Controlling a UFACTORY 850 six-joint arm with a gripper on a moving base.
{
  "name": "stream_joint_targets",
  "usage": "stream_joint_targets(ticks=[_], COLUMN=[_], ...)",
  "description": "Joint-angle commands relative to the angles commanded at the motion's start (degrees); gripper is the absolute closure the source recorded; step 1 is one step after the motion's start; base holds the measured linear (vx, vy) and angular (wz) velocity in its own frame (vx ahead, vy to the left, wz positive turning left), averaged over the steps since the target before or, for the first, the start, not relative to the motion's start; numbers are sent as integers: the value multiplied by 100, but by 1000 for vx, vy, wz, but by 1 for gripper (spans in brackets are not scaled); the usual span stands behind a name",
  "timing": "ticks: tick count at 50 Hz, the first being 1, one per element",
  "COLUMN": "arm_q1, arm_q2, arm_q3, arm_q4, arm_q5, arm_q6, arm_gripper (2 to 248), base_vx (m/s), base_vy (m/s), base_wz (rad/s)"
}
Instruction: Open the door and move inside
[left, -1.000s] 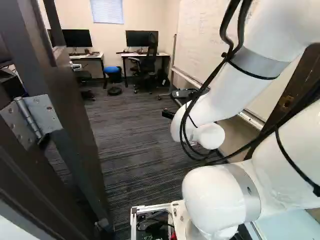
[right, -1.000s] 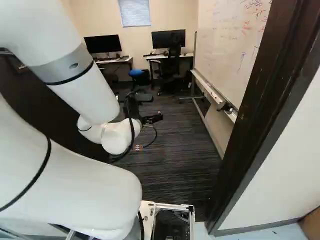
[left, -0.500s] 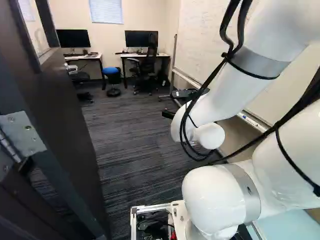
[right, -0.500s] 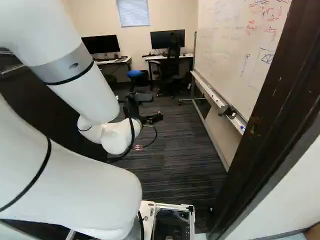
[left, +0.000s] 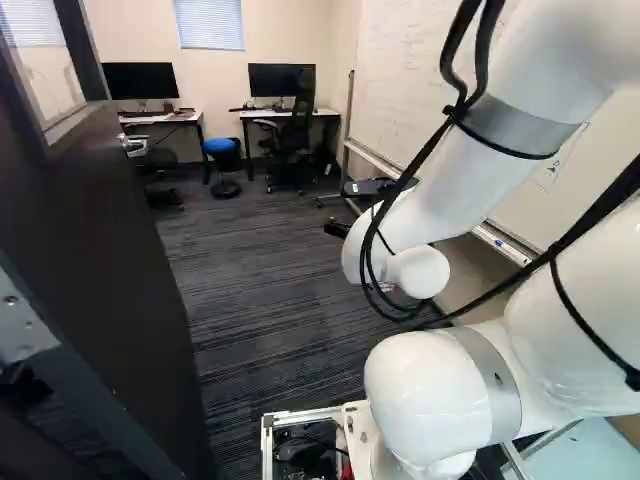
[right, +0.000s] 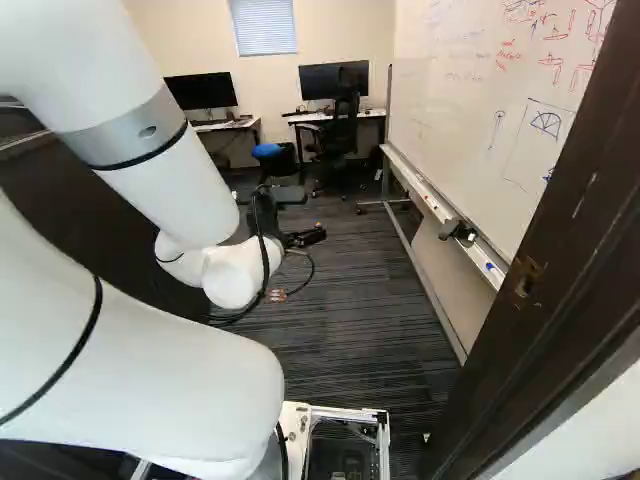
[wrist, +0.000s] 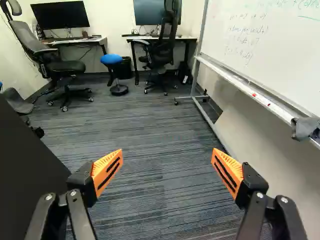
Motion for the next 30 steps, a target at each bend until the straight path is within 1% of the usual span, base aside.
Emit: stream_joint_targets(ticks=[14,30], arm_q1=[0,0], arm_q2=[0,0], arm_q3=[0,0], arm_q4=[0,0], arm_q5=[0,0], arm_q6=[0,0], arm_gripper=[3,3], base_vx=[113,143], base_vy=[13,5], base_wz=[-10,-6])
